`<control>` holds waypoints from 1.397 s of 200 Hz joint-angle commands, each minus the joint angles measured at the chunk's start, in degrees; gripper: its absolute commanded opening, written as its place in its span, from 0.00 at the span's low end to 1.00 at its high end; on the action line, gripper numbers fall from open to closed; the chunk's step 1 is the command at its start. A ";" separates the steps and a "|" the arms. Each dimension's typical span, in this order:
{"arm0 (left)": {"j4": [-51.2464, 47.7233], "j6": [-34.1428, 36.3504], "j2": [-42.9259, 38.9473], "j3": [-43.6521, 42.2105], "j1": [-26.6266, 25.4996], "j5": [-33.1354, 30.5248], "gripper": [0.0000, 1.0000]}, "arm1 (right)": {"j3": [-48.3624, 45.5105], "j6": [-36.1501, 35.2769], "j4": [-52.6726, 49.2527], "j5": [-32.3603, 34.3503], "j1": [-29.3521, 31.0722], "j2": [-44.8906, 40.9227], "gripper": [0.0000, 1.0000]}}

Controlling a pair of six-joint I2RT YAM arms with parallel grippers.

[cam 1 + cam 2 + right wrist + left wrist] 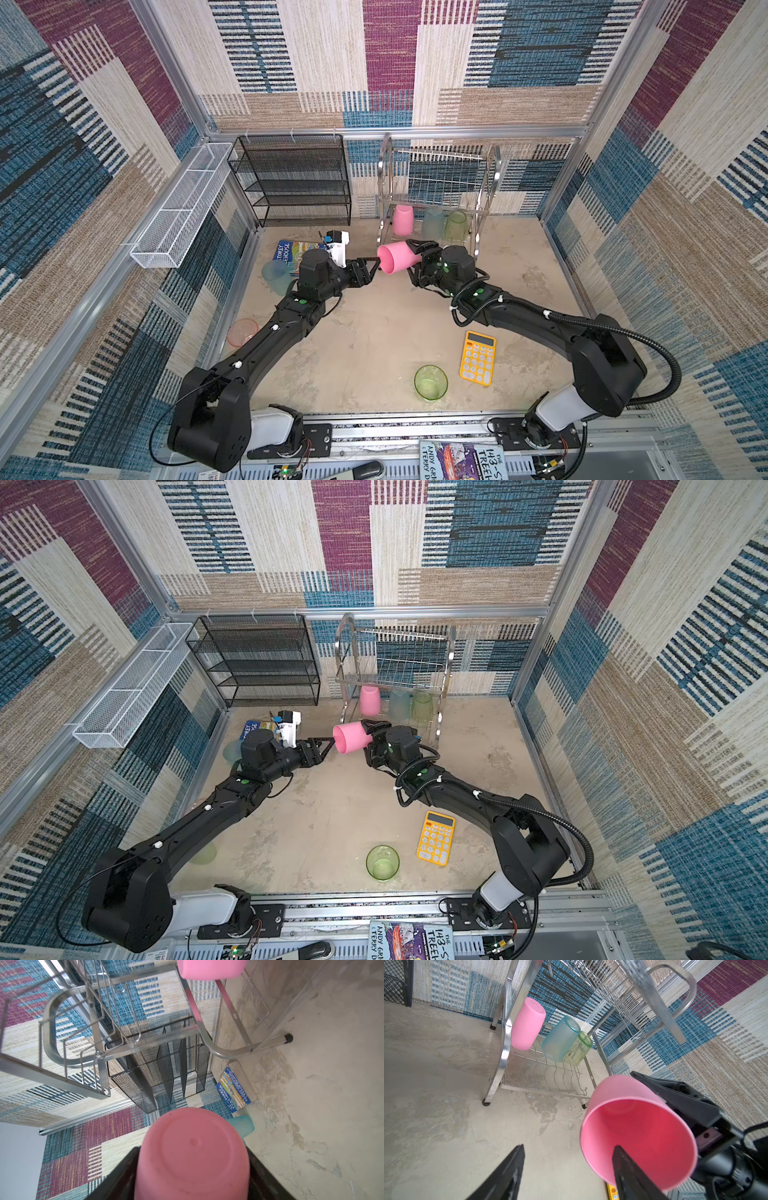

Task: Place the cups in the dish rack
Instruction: 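Open the left gripper and draw it back while right gripper carries cup toward rack, then move the pink cup with right gripper into the lower tier beside green cup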

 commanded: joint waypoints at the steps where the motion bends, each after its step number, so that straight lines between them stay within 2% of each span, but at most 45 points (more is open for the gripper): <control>1: -0.44 -0.08 -1.36 0.14 0.41 0.72 0.80 | 0.56 -4.83 -3.96 7.52 0.10 -1.24 0.64; 51: -4.63 0.51 -1.54 1.52 2.30 -1.45 0.89 | 0.86 -16.47 -10.06 20.35 0.10 -3.43 0.64; 109: -5.89 -1.07 1.05 3.42 4.59 1.97 0.91 | 4.46 -39.49 -12.79 34.19 0.06 -0.72 0.64; 158: -5.06 -1.91 2.05 4.33 5.84 5.25 0.93 | 5.82 -59.85 -7.67 44.27 0.12 3.91 0.65; 192: -2.39 -2.61 1.05 3.18 6.97 6.73 0.93 | 7.21 -72.13 -2.01 47.73 -0.07 8.83 0.65; 251: 2.80 -5.81 1.03 1.06 8.63 8.97 0.94 | 9.33 -81.32 5.14 50.76 -0.75 15.55 0.65; 279: 5.42 -8.16 1.47 0.18 9.85 9.80 0.94 | 10.01 -82.99 6.81 51.24 -1.45 17.21 0.65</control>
